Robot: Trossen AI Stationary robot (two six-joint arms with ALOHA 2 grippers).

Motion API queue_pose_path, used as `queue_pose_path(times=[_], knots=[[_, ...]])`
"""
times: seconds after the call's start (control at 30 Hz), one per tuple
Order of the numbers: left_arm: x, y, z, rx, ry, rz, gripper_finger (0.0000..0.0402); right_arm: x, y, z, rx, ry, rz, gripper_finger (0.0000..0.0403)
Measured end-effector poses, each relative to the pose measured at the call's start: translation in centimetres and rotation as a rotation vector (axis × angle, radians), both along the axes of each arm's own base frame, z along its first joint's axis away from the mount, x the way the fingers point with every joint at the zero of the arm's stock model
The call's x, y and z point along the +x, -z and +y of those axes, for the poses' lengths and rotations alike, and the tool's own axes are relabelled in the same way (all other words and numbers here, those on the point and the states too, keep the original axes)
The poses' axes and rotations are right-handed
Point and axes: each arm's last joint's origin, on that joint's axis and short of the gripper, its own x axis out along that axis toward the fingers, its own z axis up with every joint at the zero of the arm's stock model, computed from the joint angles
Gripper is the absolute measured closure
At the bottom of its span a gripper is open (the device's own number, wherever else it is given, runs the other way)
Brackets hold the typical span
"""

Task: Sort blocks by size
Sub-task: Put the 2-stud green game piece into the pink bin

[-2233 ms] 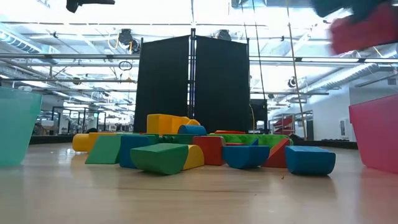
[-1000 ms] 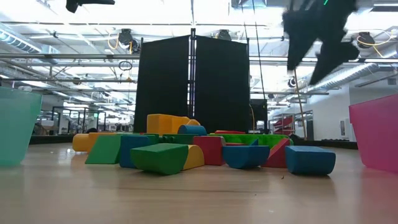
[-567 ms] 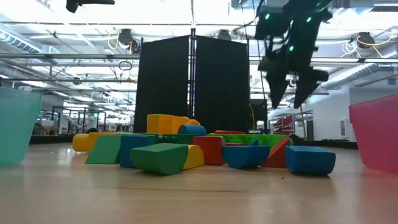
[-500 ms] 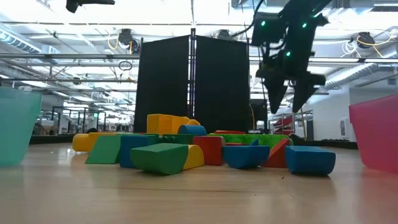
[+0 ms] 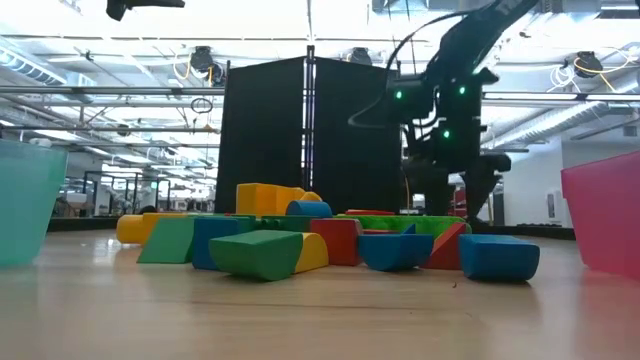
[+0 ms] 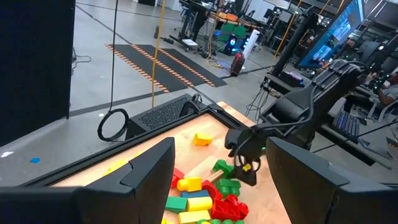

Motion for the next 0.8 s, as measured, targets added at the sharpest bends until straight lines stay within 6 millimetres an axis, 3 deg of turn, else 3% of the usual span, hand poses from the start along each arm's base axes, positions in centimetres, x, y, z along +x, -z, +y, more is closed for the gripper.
queue_pose_path(times=[0.23,0.43,0.67,0.73,0.8], knots=[[0.0,0.0,0.0,0.000,0.000,0.001,0.0146,0.4,1.8,-0.9,0.076,0.038,0.008,0.0118],[0.0,0.0,0.0,0.001,0.000,0.003,0.0146,0.2,1.6,-0.9,0.083,0.065,0.007,0.0254],[0.0,0.0,0.0,0.002,0.000,0.004,0.0146,-0.4,0.6,-0.6,0.090,0.063,0.013,0.0267],[0.0,0.0,0.0,0.002,0.000,0.004,0.0146,-0.8,-0.4,-0.2,0.086,0.055,-0.002,0.0341],[0.0,0.0,0.0,0.002,0.001,0.004,0.0146,-1.1,-1.7,0.2,0.074,0.051,-0.035,0.0381]])
